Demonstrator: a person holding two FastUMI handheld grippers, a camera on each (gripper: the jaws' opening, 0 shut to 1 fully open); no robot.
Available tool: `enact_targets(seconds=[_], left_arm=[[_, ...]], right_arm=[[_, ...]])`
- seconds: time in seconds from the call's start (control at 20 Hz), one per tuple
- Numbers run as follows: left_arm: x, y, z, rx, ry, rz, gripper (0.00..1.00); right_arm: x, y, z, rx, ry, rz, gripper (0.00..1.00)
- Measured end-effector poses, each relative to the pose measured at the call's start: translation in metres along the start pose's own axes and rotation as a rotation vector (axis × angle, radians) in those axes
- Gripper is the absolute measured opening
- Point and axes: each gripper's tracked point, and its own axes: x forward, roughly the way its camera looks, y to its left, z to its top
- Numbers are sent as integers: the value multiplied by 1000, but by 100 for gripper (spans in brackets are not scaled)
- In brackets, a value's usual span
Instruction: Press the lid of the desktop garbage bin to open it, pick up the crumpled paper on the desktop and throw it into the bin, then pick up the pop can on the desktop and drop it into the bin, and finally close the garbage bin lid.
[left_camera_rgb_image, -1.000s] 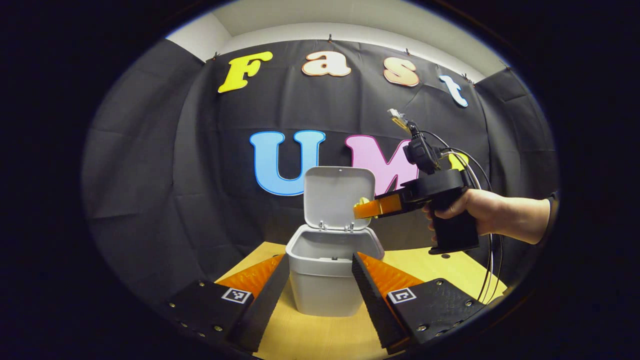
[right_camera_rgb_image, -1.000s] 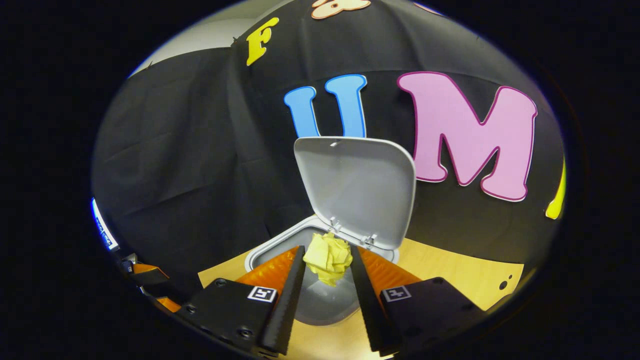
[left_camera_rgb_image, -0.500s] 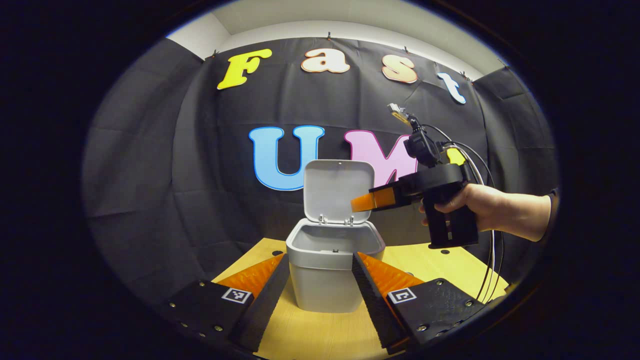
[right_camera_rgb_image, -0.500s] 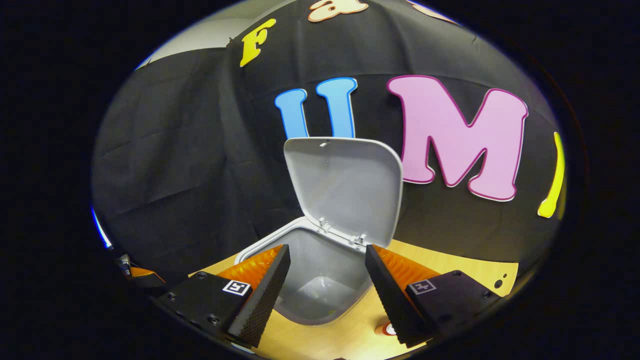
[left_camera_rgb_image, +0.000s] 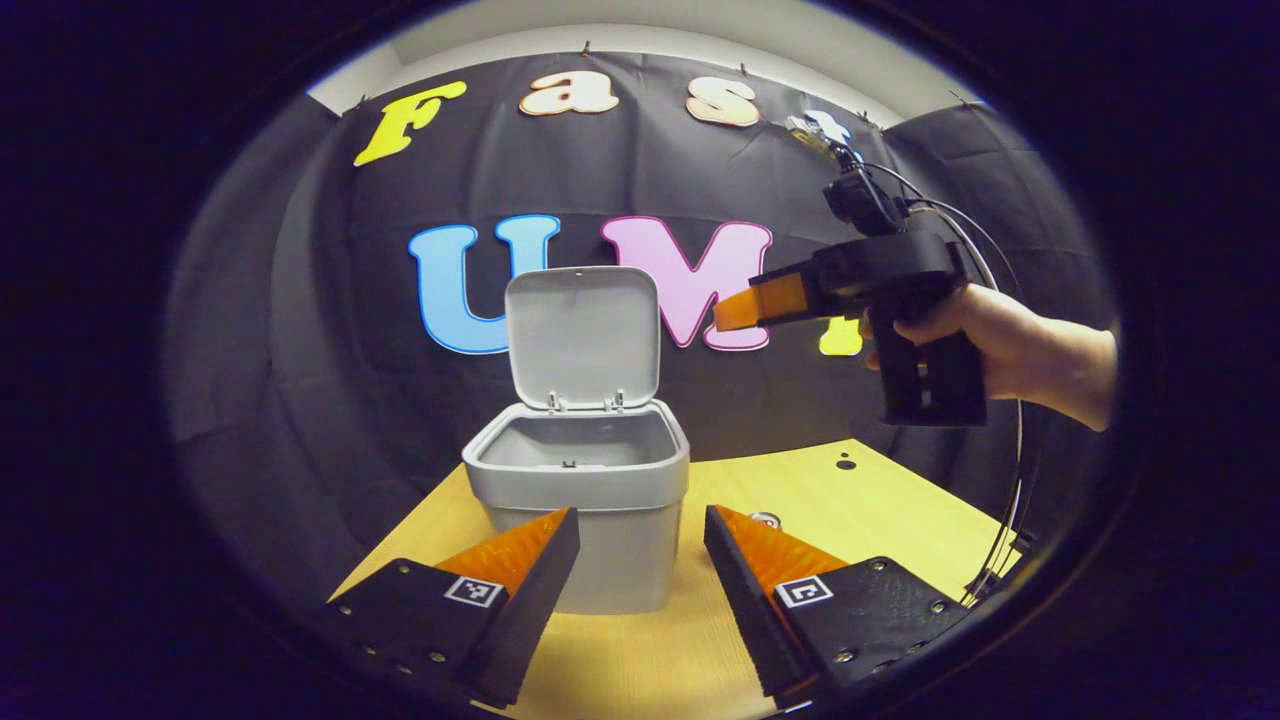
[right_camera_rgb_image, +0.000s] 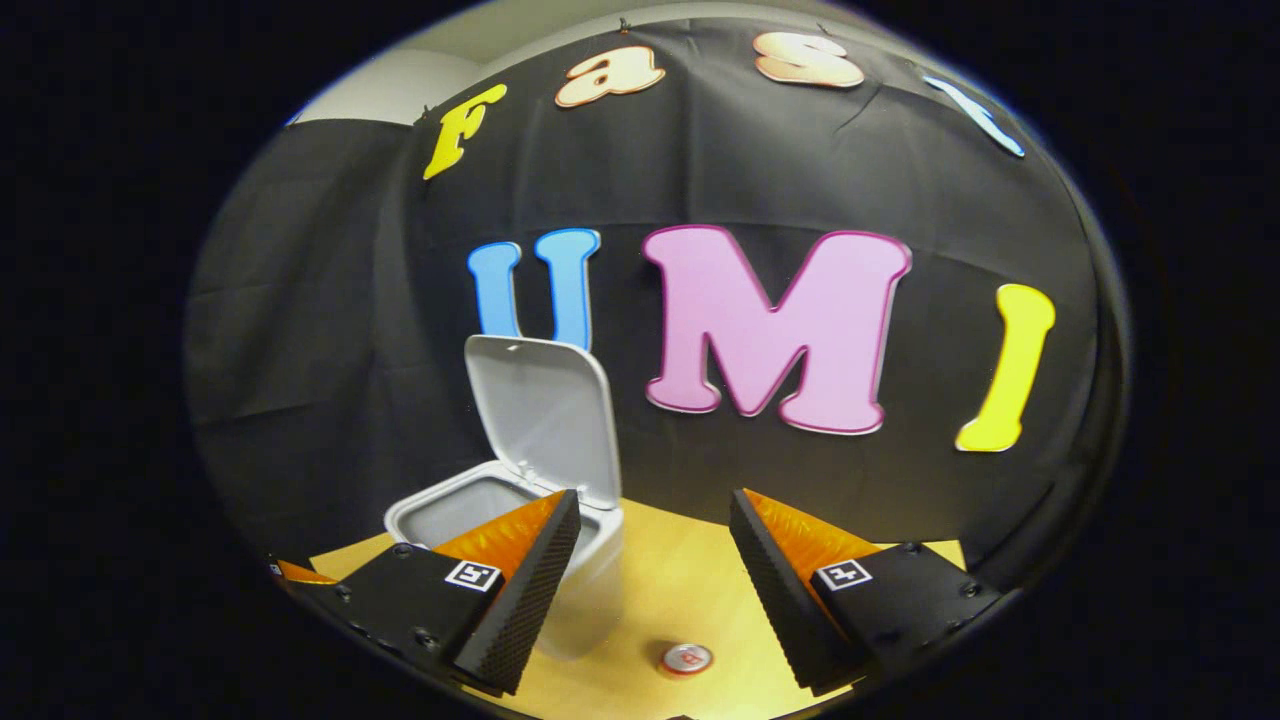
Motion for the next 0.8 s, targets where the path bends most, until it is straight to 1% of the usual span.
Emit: enact_targets(seconds=[0.1,0.25,0.4,0.45,0.55,0.7,0.8], left_arm=[[15,-19,-9,0,2,-39,84],[44,-48,-28,-26,13,-93,84],[74,-66,-48,-22,19,-108,84],[90,-71,-58,-23,18,-107,84],[109,-83,-78,-20,41,-118,98],[136,-98,-108,1,62,-132,98],[151,-109,-125,-15,84,-152,98]], right_arm=[[-13,-23,-11,12,-8,-51,98],[-38,-61,-32,32,-22,-148,98],[-64,-94,-59,-1,-18,-230,98],[-70,-101,-69,-10,-11,-247,98],[-83,-111,-89,-19,0,-272,98],[-97,-124,-119,-21,20,-306,99],[-102,-130,-141,-30,54,-317,99]])
